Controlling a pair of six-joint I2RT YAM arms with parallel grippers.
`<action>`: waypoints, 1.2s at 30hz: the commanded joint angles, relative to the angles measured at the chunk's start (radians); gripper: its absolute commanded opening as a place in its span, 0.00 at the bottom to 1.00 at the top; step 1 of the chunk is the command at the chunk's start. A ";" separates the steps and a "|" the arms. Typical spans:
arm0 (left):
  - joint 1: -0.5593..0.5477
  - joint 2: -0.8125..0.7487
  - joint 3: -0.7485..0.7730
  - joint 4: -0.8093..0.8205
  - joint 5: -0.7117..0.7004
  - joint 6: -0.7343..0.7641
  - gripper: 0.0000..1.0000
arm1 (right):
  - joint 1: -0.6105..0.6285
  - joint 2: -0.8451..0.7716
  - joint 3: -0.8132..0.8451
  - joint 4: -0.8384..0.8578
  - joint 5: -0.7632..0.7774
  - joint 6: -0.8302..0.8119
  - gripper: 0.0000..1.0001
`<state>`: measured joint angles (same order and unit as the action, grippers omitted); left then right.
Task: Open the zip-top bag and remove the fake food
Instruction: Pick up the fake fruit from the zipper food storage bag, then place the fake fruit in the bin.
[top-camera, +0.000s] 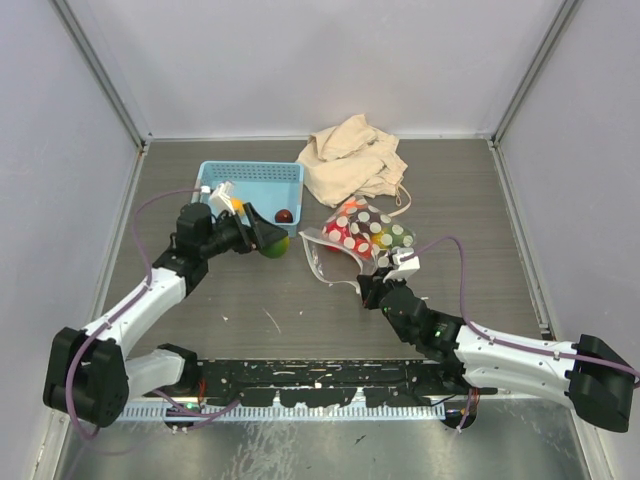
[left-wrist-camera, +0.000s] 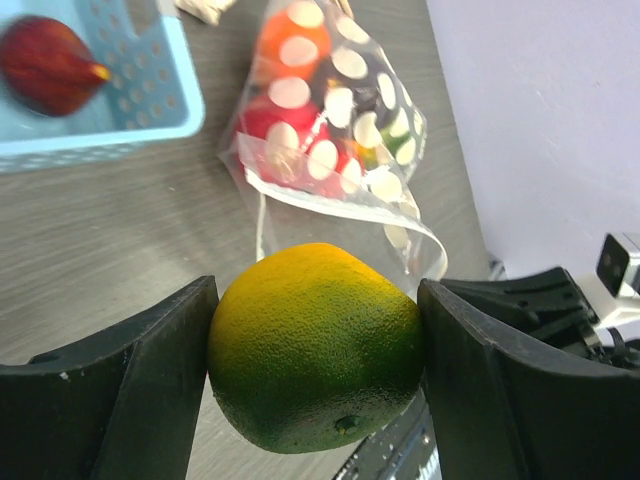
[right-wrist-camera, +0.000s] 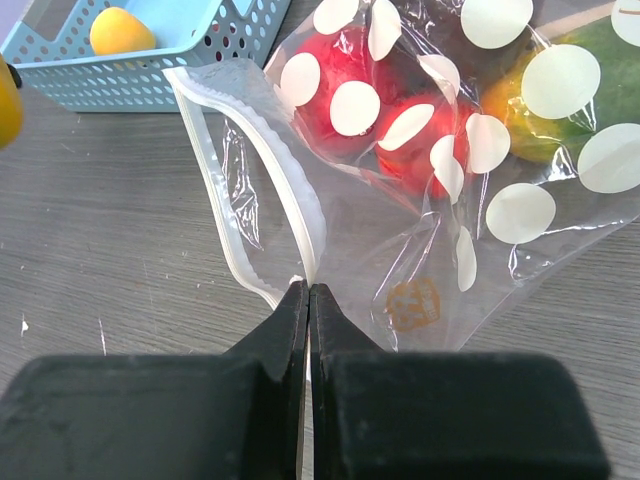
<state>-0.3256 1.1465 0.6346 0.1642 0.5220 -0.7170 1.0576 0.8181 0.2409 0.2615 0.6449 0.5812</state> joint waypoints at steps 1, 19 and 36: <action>0.056 -0.045 0.067 -0.102 -0.079 0.078 0.20 | -0.004 -0.006 0.000 0.048 0.002 0.003 0.01; 0.129 0.196 0.305 -0.142 -0.349 0.077 0.19 | -0.003 0.001 0.002 0.049 -0.008 0.004 0.02; 0.130 0.522 0.581 -0.239 -0.438 0.074 0.26 | -0.004 0.011 0.006 0.047 -0.006 0.003 0.02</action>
<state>-0.2016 1.6279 1.1259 -0.0521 0.1085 -0.6609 1.0576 0.8272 0.2356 0.2619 0.6296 0.5812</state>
